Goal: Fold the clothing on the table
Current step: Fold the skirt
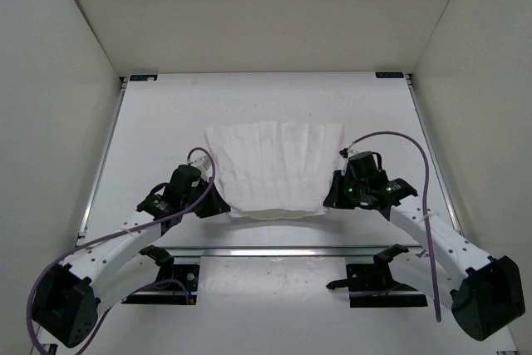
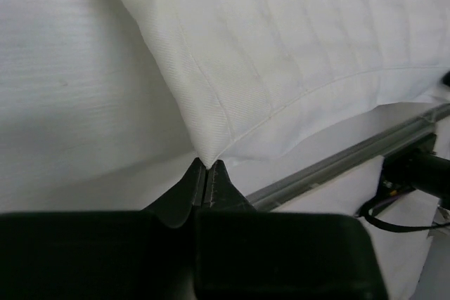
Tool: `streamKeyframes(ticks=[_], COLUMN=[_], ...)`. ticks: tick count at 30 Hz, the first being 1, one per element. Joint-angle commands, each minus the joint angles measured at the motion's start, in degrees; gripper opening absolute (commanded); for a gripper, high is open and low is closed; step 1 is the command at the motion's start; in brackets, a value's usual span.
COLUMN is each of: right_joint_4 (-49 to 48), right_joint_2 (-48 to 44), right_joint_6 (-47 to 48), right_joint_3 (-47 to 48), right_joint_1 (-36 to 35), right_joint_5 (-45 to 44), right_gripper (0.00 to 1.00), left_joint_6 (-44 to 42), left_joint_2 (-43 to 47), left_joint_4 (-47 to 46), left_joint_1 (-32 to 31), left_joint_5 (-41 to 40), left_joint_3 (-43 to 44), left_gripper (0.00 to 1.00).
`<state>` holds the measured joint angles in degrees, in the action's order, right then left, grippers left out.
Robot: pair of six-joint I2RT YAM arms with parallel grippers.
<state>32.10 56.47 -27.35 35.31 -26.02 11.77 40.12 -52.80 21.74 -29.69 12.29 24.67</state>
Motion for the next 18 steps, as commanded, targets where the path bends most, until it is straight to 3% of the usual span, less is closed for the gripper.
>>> streamKeyframes(ticks=[1, 10, 15, 18], right_joint_4=[7.17, 17.02, 24.67, 26.71], right_joint_2=[-5.56, -17.26, -19.73, -15.44], right_joint_6=[0.64, -5.07, -4.03, 1.05], right_joint_3=[2.48, 0.02, 6.06, 10.99], right_joint_1=[1.32, -3.60, -1.32, 4.30], right_joint_5=[1.41, 3.17, 7.12, 10.19], right_gripper=[0.00, 0.00, 0.00, 0.00], left_joint_6=[-1.45, 2.77, 2.51, 0.59], left_joint_2=[4.54, 17.09, 18.61, 15.28], left_joint_4=[7.78, 13.67, 17.90, 17.38], left_joint_1=[0.25, -2.21, -0.11, 3.14], left_joint_5=[0.54, 3.00, 4.49, 5.98], left_joint_3=[4.51, 2.22, 8.27, 12.06], left_gripper=[0.00, 0.00, 0.00, 0.00])
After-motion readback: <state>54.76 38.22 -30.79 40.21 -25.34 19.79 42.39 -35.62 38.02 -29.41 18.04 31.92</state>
